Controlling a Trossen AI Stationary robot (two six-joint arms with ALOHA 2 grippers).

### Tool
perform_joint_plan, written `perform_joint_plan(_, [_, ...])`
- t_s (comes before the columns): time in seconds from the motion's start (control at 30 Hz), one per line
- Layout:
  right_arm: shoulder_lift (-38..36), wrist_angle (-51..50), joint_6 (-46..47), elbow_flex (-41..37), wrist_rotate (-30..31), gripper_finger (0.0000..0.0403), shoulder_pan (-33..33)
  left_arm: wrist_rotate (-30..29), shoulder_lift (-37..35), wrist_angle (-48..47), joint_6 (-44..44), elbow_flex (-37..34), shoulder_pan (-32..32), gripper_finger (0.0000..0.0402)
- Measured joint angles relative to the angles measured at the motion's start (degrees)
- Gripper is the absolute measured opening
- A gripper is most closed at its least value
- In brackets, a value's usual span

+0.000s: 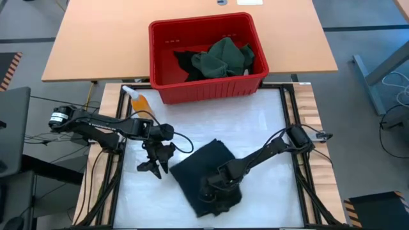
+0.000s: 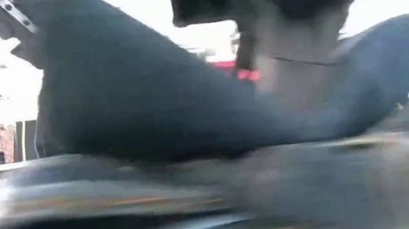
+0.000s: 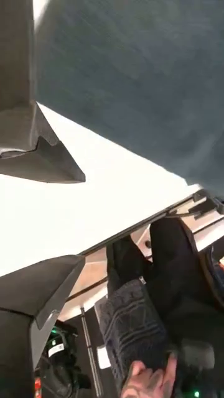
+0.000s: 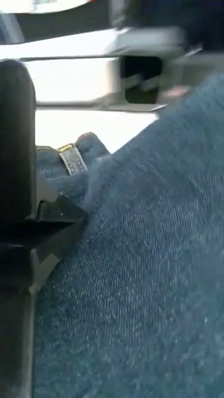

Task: Fold laundry
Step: Fold the dark blue pants

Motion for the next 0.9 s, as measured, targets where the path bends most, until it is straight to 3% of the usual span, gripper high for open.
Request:
perform_joint_plan(0.17, [-4.5,-16.1,-11.2,-0.5,-0.3,0.0014,-2.7,-1.8,0.0,0.2,-1.4,0.0,0.0,0.0186])
perform_joint_plan(0.27, [-9.2,-25.0,-17.5,-0.7,4.3,0.0014,-4.9,-4.5,0.0,0.7,-2.0,0.0,0.0,0.0186])
perform_joint_plan(0.47, [-21.1,-33.6,-17.5,-0.6,6.8,0.0015,-8.8,-8.6,0.0,10.2,-3.8,0.0,0.0,0.0186])
perform_joint_plan(0.6, [-28.1,-28.8,-5.6,-0.6,8.5,0.0015,-9.0,-14.7,0.0,20.8,-3.8,0.0,0.5,0.0186])
perform_joint_plan(0.73, [-29.8,-11.9,1.7,-3.4,11.2,0.0015,-5.2,-25.5,2.7,31.2,-1.8,0.1,1.9,0.0186])
perform_joint_plan(0.9, [-26.7,-1.1,6.2,-7.8,14.0,0.0015,-0.7,-24.7,13.3,42.8,-5.3,0.1,6.0,0.0186])
